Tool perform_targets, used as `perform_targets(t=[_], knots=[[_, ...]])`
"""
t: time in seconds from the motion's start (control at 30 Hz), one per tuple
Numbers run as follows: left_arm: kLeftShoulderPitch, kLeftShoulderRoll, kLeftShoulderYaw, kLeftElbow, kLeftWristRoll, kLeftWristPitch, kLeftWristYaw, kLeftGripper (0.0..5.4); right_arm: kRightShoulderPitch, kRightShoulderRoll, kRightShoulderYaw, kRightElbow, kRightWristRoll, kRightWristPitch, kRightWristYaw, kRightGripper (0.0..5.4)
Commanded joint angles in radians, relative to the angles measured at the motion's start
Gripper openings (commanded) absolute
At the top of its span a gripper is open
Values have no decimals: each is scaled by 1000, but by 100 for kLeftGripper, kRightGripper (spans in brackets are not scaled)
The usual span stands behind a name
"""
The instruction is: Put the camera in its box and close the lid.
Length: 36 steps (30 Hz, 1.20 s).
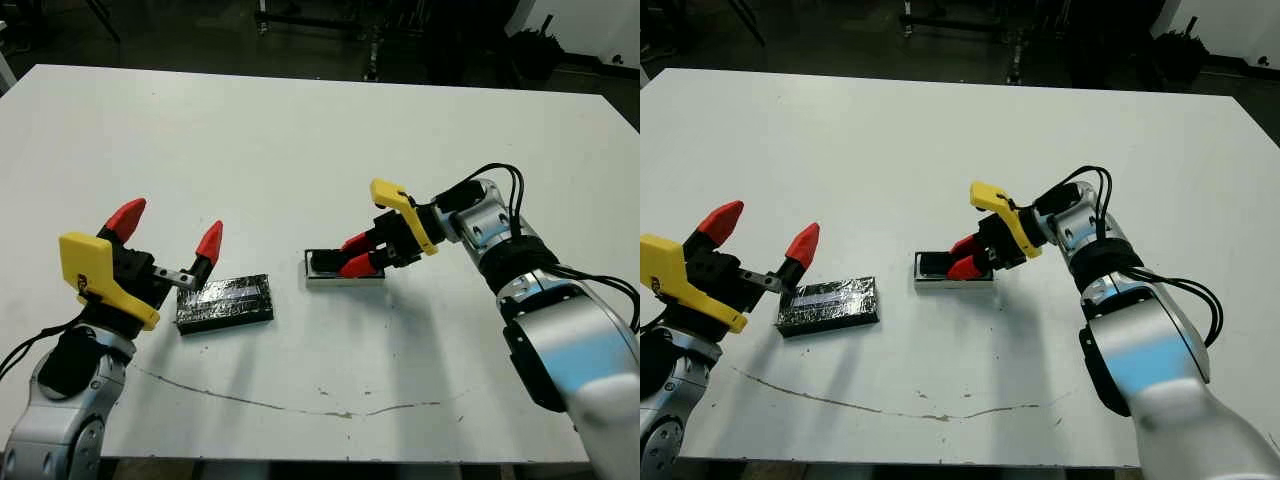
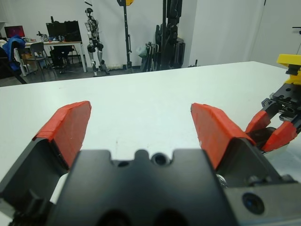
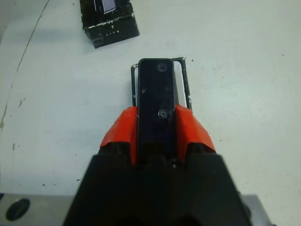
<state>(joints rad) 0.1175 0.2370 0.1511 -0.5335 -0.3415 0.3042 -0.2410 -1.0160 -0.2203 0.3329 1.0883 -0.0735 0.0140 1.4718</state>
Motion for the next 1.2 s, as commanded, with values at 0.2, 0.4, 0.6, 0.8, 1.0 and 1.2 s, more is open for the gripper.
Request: perform_targets(t=[0.2,0.4,0.6,0.8,1.0,1.2], knots=[[10,12,-5,-3,17,12,1,540,31,-15,18,6,-33,-14,22,274],[9,9,-3,-3,5,22,-2,540,29,-26,30,-14,-55,-54,24,350],[10,15,-4,-2,11,22,-2,540,33,-22,24,-10,-51,-47,32,424],[11,10,-2,-5,4,26,-3,540,36,-34,18,-25,-49,-74,34,490],[10,13,-8,-1,18,22,-3,540,10,-63,-14,-28,-28,-7,52,538],[8,12,-6,5,11,21,-8,540,-6,-99,-63,-43,8,-48,78,538]])
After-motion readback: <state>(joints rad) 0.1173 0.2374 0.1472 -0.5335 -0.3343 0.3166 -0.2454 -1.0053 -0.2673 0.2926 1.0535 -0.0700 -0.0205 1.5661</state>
